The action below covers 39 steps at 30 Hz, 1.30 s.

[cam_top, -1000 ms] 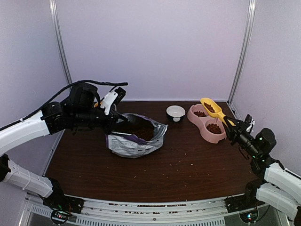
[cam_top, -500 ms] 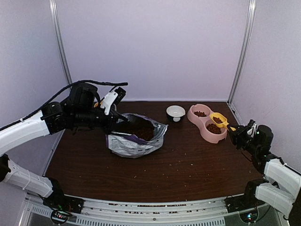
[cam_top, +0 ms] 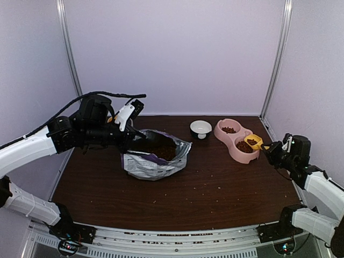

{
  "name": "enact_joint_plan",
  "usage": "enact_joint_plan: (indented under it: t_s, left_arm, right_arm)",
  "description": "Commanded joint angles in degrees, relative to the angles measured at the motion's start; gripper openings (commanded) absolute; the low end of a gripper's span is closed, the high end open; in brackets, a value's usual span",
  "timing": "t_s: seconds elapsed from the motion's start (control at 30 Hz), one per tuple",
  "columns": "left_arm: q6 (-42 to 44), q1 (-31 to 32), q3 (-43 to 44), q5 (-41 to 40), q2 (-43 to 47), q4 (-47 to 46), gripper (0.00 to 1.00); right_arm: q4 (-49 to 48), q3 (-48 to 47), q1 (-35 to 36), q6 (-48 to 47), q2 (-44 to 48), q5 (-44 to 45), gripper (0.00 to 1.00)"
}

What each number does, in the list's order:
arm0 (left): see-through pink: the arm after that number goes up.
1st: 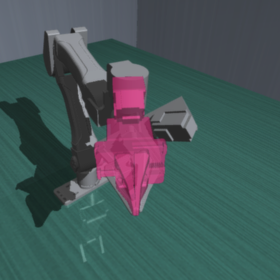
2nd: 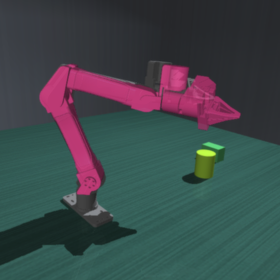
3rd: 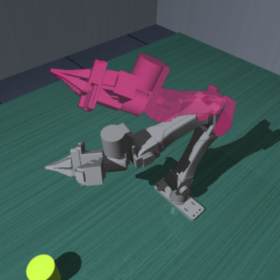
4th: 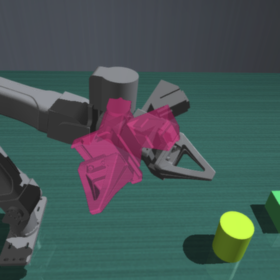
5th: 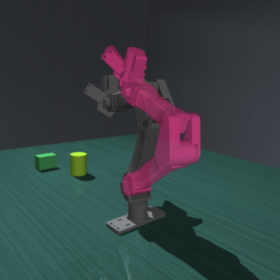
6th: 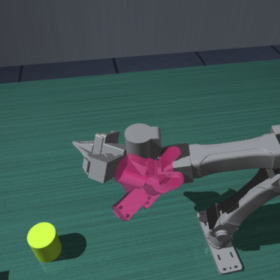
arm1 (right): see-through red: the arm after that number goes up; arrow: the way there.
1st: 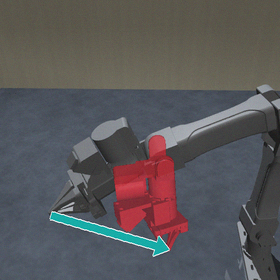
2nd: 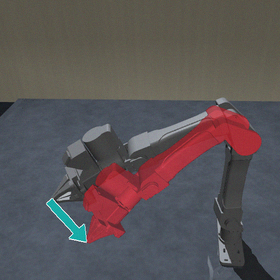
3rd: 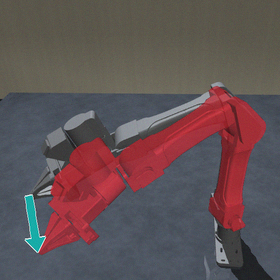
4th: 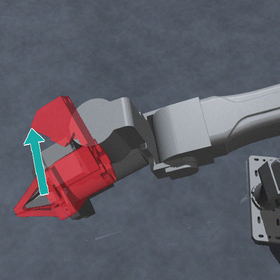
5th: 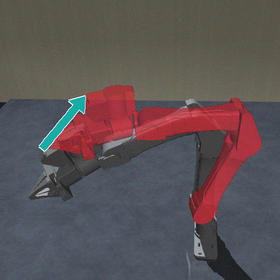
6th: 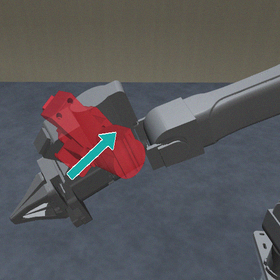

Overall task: Serve the pet food
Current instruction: Place the pet food in the pet food bowl.

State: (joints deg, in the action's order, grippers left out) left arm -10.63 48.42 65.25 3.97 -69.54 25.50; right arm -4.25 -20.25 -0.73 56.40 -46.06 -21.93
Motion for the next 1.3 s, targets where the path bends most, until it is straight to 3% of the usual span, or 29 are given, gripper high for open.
enact_joint_plan:
  t_s: [0.0, 0.7, 1.27]
  left_arm:
    - [0.4, -0.6, 1.7, 0.4, 1.5, -5.0, 0.0]
    - [0.5, -0.6, 1.9, 0.4, 1.6, -5.0, 0.0]
    - [0.7, -0.6, 1.9, 0.5, 1.4, -4.8, 0.0]
  right_arm:
    - [7.2, -5.5, -0.4, -6.9, -0.7, 3.1, 0.0]
    - [23.5, -16.4, -0.4, -18.8, -4.9, 6.2, 0.0]
    - [30.6, -22.2, -0.4, -26.3, -7.1, 7.8, 0.01]
